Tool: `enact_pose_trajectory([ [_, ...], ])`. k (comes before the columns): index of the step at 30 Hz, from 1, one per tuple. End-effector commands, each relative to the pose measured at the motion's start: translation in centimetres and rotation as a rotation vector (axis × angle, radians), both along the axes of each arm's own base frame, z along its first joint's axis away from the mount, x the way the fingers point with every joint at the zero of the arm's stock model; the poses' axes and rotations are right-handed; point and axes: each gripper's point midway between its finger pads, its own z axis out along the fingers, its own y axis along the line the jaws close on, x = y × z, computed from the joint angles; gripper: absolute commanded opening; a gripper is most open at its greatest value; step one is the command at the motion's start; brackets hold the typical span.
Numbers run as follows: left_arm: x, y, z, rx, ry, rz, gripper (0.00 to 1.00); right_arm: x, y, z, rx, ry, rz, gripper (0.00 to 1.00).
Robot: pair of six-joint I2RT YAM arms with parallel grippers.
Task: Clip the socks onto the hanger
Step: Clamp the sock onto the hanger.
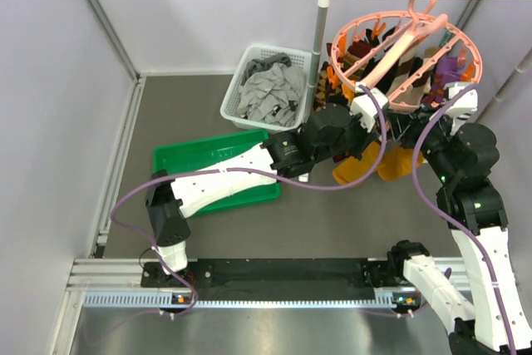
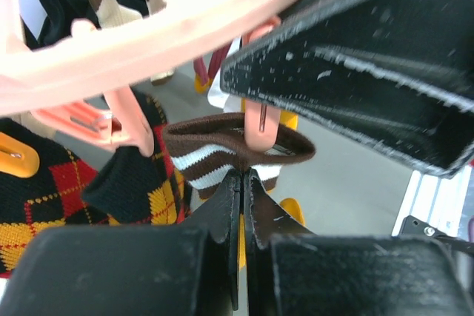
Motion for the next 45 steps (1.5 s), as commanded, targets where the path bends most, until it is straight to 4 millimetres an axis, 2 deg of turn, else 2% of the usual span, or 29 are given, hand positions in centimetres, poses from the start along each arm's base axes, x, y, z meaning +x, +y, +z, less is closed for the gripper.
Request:
enact_pose_trajectory([
  [1,-1.2,0.3,6.7,-0.155,-0.038,-0.03,0.0,-0.1,0.2,1.0,0.011,-0.045,0.011,0.0],
  [8,-1.1,1.0,6.8,-0.145,-0.035,-0.016,0.0,-0.1,-0.5,0.8,-0.002,-0.044,-0.025,0.0],
  [16,-1.2,1.1,5.6,-0.103,-0.018,-0.011,0.0,-0.1,-0.8,1.2,-0.008,-0.059,-0.044,0.0],
  [25,-1.2,0.9,7.2,-0.158,-0.037,-0.019,0.0,-0.1,0.2,1.0,0.004,-0.052,0.011,0.0],
  [31,-1.5,0.5,7.3,-0.171,-0.028,-0.038,0.0,-0.2,0.3,1.0,0.005,-0.05,0.017,0.0],
  [37,-1.5,0.5,7.2,-0.177,-0.025,-0.038,0.0,-0.4,0.3,1.4,0.01,-0.058,0.017,0.19],
  [40,-1.4,0.4,6.9,-0.175,-0.023,-0.039,0.0,-0.5,0.3,1.8,0.011,-0.066,0.019,0.36],
  [45,-1.5,0.0,6.7,-0.185,-0.021,-0.048,0.0,-0.7,0.3,2.1,0.018,-0.073,0.017,0.46],
])
